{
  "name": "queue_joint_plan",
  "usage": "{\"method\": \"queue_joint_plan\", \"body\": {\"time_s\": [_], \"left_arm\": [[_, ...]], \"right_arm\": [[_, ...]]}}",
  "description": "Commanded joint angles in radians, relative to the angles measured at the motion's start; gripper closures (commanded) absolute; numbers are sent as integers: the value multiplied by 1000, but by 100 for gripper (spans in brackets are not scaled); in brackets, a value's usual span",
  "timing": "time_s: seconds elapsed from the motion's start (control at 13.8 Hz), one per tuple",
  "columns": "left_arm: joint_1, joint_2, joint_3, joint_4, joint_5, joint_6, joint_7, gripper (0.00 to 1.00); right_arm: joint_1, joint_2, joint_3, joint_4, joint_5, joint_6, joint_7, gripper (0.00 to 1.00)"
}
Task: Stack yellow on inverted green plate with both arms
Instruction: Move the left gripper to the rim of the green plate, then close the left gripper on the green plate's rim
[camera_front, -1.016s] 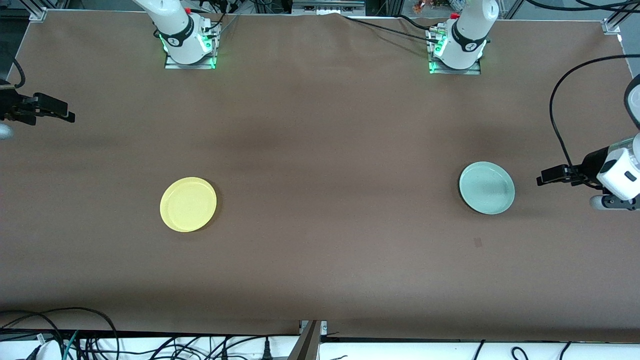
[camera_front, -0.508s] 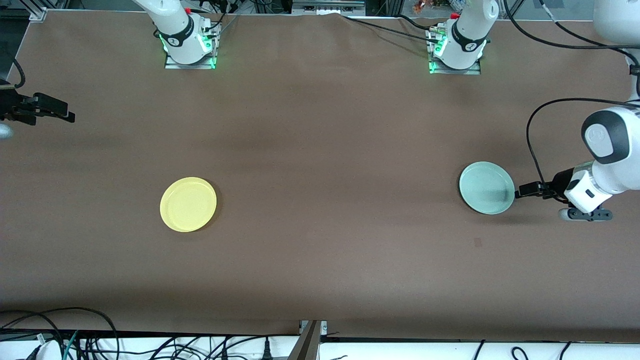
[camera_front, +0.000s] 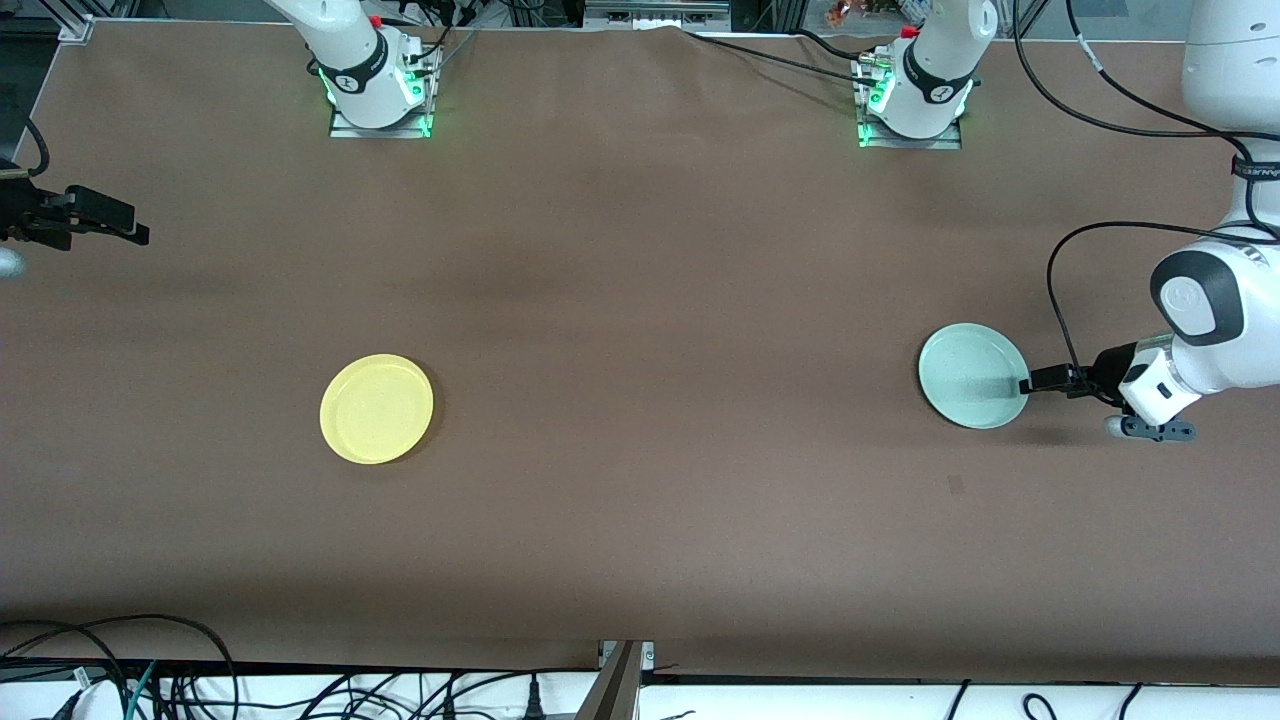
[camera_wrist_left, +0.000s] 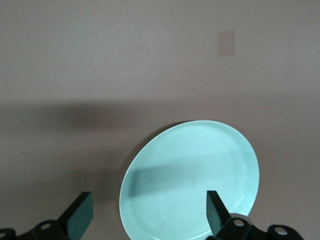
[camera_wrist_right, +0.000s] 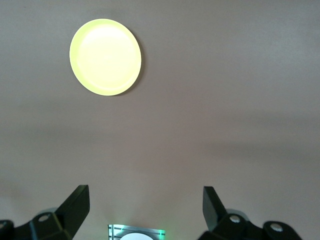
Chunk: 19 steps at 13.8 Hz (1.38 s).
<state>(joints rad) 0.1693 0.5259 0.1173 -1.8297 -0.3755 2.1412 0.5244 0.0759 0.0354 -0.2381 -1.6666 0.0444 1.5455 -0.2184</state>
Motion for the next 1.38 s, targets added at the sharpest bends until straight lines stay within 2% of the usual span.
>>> {"method": "queue_joint_plan", "body": {"time_s": [0.0, 0.65, 0.8, 0.87, 1.31], "left_arm": [[12, 26, 5, -22, -100, 11, 103, 0], [12, 60, 35, -51, -121, 14, 178, 0], [7, 60, 39, -51, -118, 13, 178, 32], [4, 60, 41, -51, -117, 13, 178, 39], [-1, 74, 42, -51, -109, 25, 180, 39]], "right_arm": [[-7, 5, 0, 11, 18, -5, -3, 0], [-1, 5, 0, 11, 18, -7, -1, 0], [-2, 5, 0, 11, 18, -8, -1, 0], [-1, 5, 2, 11, 18, -8, -1, 0], [-1, 5, 0, 11, 18, -7, -1, 0]]}}
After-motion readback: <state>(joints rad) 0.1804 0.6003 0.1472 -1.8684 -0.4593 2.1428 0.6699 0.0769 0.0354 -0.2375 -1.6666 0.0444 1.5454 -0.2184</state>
